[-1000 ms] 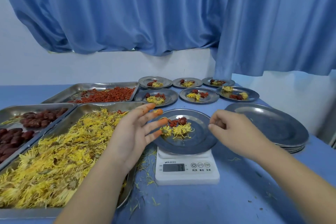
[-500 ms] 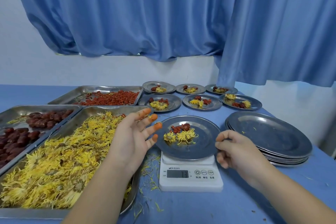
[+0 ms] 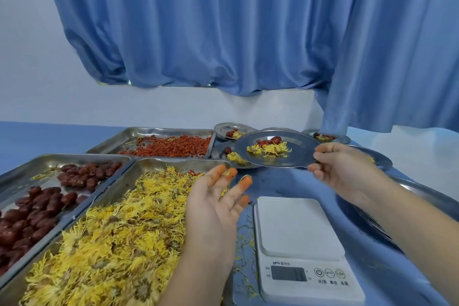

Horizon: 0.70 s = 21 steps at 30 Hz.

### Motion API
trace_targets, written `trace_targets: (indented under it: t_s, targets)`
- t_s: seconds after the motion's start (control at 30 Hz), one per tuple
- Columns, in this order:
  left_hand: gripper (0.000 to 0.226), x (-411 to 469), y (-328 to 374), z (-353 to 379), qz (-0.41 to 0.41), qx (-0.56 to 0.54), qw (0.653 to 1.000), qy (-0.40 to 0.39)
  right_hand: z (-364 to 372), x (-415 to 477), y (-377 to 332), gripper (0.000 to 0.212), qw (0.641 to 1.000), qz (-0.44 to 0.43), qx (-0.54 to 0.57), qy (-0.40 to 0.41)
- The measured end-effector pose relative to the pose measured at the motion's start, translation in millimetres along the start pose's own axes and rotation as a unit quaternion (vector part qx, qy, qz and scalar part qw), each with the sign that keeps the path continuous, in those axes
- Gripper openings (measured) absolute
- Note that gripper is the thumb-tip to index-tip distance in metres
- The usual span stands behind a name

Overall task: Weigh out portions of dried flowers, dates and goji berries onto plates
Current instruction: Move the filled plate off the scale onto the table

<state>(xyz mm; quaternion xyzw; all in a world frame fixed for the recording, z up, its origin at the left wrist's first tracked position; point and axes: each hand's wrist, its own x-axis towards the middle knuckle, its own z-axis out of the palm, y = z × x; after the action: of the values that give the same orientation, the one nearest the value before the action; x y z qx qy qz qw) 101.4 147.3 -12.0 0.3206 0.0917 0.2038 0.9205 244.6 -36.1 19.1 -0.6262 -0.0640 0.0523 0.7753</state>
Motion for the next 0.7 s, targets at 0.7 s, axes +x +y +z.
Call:
trace_targets:
  t_s: [0.7]
  targets:
    - [0.039,11.5,13.8,-0.4,-0.096,-0.132,0.986,0.015,112.0,149.4,77.9,0.028,0.990,0.109,-0.047,0.076]
